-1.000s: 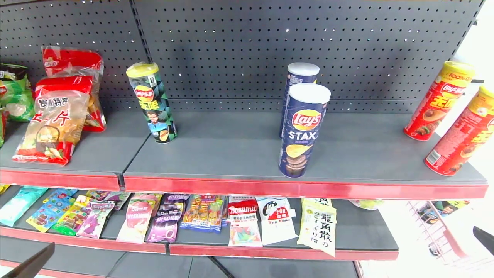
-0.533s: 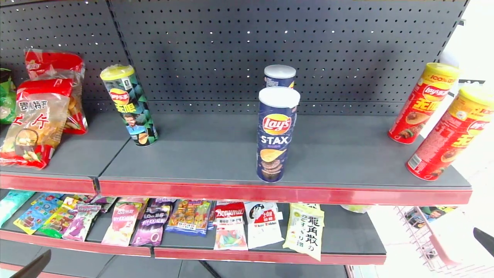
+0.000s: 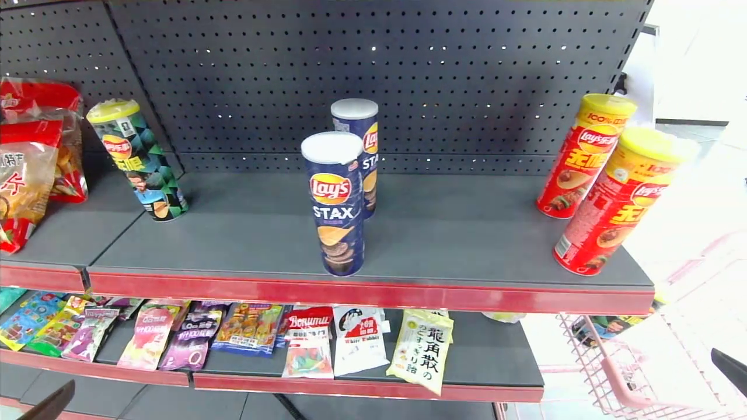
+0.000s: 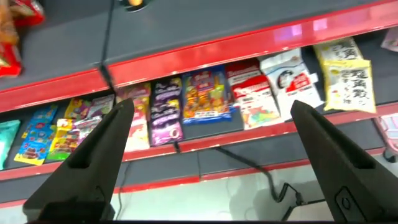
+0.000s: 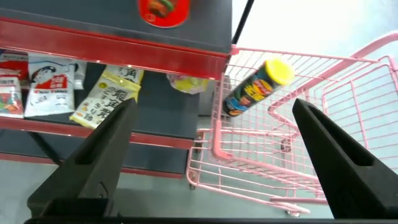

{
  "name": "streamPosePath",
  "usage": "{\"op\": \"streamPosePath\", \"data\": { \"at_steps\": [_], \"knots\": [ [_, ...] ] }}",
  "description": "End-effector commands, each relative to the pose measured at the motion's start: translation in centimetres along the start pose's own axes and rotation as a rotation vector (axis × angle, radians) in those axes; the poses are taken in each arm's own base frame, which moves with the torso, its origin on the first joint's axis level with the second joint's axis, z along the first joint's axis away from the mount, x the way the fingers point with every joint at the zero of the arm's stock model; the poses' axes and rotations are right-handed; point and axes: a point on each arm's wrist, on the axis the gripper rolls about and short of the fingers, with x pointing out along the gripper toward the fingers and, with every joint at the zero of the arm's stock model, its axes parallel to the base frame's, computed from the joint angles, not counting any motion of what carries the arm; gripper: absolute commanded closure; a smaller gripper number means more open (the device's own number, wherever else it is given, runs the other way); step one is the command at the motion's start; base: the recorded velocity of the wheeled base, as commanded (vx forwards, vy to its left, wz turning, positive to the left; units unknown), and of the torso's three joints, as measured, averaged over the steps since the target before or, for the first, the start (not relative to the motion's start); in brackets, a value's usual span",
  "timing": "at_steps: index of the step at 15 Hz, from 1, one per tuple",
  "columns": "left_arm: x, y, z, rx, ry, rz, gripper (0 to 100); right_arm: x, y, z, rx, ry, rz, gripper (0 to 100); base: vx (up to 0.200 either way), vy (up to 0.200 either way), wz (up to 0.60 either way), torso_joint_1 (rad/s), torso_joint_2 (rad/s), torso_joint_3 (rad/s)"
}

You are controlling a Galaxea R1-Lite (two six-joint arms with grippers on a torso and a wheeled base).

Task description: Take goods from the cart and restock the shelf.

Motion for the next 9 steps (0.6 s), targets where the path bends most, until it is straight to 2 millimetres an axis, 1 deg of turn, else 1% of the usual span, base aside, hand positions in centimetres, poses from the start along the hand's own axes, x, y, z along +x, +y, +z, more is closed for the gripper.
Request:
{"op": "streamPosePath", "data": {
  "at_steps": [1, 6, 9],
  "knots": [
    [0.05, -0.01, 0.01, 0.002, 0.003, 0.0, 0, 0.26, 0.0, -0.02, -0.001, 0.014, 0.001, 0, 0.0, -0.2, 0.0, -0.002, 0.0, 0.002],
    [0.04, -0.01, -0.04, 0.033, 0.003, 0.002, 0, 0.29, 0.0, -0.02, -0.001, 0.016, 0.001, 0, 0.0, -0.2, 0.0, 0.001, 0.0, 0.003],
    [0.06, -0.03, -0.16, 0.048, 0.007, 0.003, 0, 0.29, 0.0, -0.02, -0.001, 0.016, 0.001, 0, 0.0, 0.0, 0.0, 0.0, 0.0, 0.0]
  ]
}}
